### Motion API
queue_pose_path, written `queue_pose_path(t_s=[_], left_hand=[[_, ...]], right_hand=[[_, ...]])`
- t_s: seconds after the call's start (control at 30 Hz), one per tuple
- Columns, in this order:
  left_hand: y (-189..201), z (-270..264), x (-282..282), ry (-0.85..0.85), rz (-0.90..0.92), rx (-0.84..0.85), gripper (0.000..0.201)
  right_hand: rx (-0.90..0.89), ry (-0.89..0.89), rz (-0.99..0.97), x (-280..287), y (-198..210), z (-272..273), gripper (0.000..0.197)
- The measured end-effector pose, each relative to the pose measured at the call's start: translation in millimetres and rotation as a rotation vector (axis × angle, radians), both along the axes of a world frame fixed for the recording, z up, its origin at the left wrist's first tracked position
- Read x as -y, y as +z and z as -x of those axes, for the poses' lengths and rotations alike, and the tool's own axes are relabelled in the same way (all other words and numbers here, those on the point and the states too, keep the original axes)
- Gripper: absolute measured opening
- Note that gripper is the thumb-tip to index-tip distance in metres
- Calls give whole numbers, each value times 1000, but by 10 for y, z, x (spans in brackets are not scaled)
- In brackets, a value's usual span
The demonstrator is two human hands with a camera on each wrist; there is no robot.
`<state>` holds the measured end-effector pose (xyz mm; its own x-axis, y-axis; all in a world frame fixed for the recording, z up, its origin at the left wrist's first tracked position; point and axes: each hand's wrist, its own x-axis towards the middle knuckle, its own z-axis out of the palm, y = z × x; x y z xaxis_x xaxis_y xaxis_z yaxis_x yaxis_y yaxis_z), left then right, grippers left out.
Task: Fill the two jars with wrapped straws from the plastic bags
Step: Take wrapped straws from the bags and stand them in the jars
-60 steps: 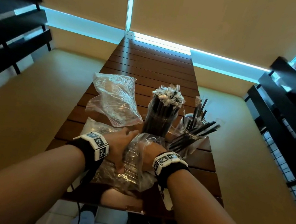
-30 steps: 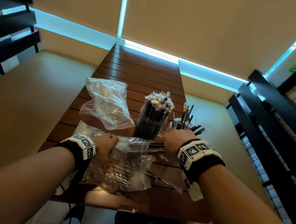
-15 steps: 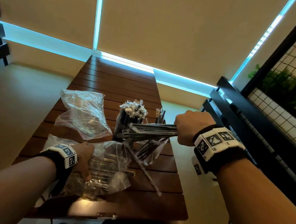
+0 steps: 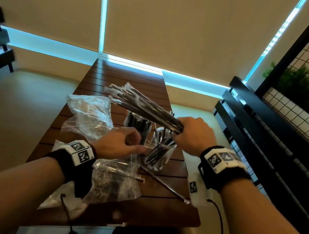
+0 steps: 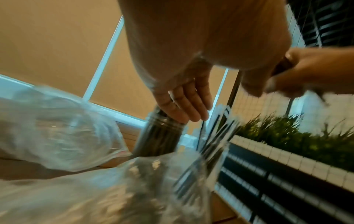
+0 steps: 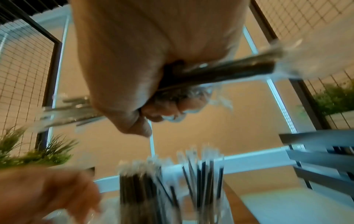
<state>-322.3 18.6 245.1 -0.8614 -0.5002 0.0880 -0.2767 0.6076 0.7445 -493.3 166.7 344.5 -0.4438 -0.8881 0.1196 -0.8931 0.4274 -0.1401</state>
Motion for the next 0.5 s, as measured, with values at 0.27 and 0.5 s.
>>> queue_pose_path(t_s=[0.27,0.5], left_hand=[[669,450,-237,88,-971,-692,28],[903,645,-206,210,-531,-708,42]], right_hand=[[253,23,270,172,-765,-237,12],[352,171,-108,77,-1184,-48,66]])
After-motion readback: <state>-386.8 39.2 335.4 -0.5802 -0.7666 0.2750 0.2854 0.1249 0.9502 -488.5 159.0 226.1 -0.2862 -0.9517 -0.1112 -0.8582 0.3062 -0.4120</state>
